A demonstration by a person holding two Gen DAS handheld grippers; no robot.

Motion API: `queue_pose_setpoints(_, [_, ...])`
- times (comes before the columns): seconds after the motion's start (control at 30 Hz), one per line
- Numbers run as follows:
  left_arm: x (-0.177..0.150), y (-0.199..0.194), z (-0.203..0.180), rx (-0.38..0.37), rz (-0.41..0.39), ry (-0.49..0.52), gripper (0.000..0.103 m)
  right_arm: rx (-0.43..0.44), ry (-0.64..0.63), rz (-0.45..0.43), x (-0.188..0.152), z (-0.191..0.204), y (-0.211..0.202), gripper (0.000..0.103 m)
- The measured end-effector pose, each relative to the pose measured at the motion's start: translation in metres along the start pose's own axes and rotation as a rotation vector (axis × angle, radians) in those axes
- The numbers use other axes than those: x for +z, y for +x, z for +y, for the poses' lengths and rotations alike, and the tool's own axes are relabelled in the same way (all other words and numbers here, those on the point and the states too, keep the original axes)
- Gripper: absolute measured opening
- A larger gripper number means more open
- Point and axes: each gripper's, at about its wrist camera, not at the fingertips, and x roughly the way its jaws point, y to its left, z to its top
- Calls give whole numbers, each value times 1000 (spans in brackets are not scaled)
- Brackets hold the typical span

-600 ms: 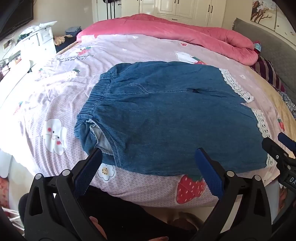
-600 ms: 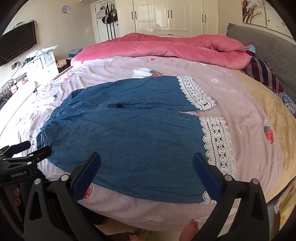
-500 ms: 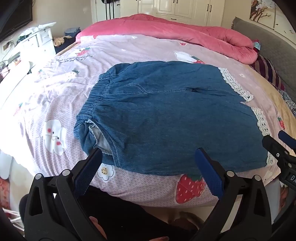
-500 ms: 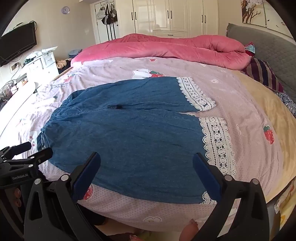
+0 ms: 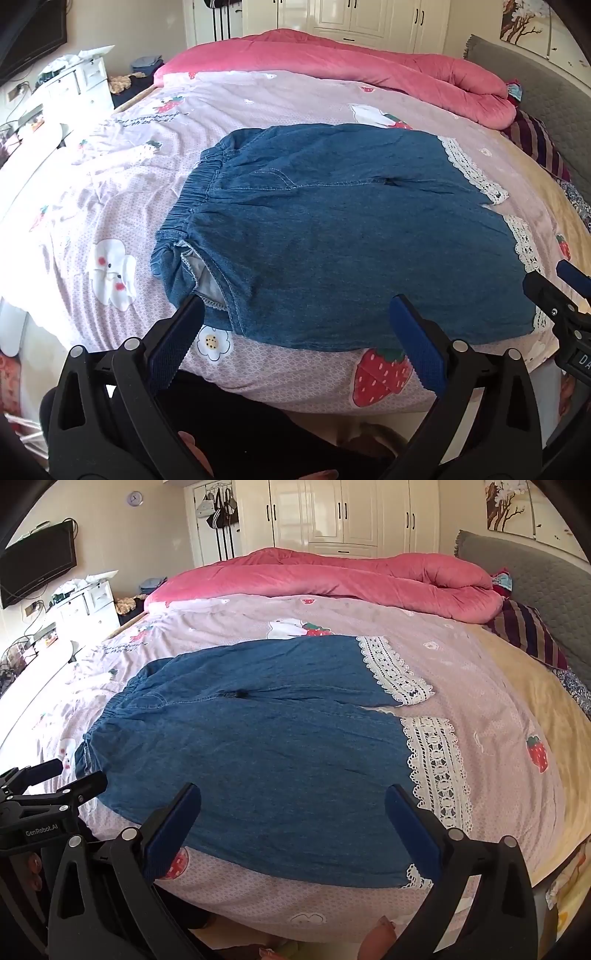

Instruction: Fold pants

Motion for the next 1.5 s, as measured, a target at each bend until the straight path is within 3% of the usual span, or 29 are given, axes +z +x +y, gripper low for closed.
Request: queue_pose_setpoints(1.5, [5, 1, 6, 20, -9, 0, 94, 2, -20, -1, 7, 7, 7, 99])
